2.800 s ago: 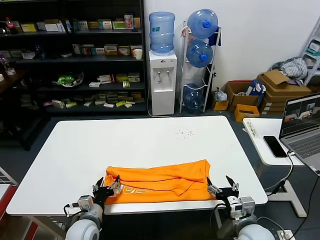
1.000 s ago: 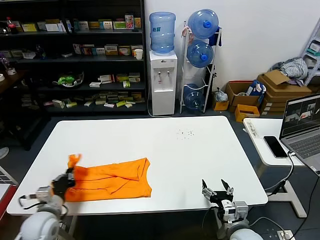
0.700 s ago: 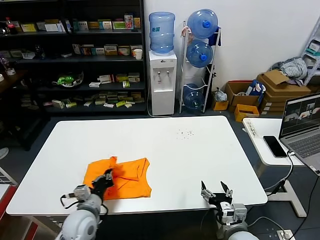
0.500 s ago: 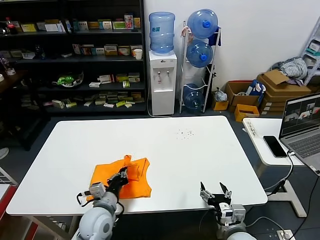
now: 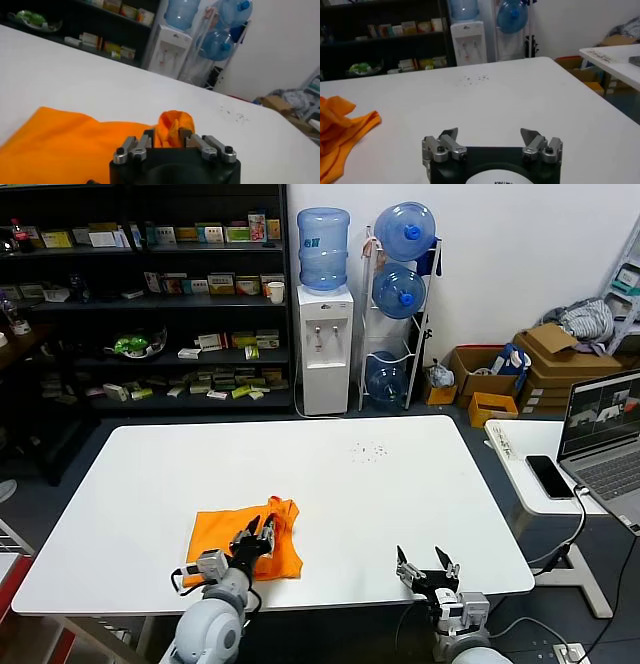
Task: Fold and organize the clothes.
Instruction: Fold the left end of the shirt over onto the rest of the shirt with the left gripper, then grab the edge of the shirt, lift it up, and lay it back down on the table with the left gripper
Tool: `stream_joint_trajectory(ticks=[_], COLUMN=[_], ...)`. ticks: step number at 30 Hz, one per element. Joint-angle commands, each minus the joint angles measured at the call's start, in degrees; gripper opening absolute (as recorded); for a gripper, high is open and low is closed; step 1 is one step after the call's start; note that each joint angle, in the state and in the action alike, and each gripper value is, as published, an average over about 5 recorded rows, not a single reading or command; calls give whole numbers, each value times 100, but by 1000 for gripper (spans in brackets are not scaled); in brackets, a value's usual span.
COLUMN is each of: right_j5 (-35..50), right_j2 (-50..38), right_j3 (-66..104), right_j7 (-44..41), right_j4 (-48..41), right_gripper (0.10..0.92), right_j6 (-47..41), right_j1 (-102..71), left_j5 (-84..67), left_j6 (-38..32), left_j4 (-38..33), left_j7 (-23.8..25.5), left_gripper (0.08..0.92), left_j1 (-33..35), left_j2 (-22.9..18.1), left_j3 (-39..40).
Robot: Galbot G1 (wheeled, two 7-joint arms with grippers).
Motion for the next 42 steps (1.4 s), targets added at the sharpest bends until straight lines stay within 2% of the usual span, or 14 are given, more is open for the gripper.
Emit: stream_joint_trajectory(ticks=[1,6,11,16,23,35,42], right_j5=[35,28,28,24,13,19,30], right_j2=[14,70,77,55,61,69,55], right_j3=[-58,-191,-271,-236,-180,-175,-126], right_j7=[-27,-19,3,8,6,31,35], right_j4=[-41,-145,-161,-138,-153,-160,-146], right_gripper=[823,823,823,823,823,823,823], right_j6=[0,-12,-40,-39,-25,-46,-45], right_j1=[52,143,192,152,93,123,110], left_j5=[-74,-504,-597,-877,-1148,-778,-835], left_j6=[-353,-462,-479,-426,-218,-226,-230], left_j4=[270,615,680,733,628,1091,1051], left_j7=[763,1075,1106,1149,1224,1136,1099], left_gripper=[477,616,761,820,823,811,637], left_j1=[1018,1316,1134,857,730,336,281], left_j2=[1248,1496,1289,1182,1127,1147,1112], left_j3=[-2068,-2557,-2416,-2062,-1569,-861,-789])
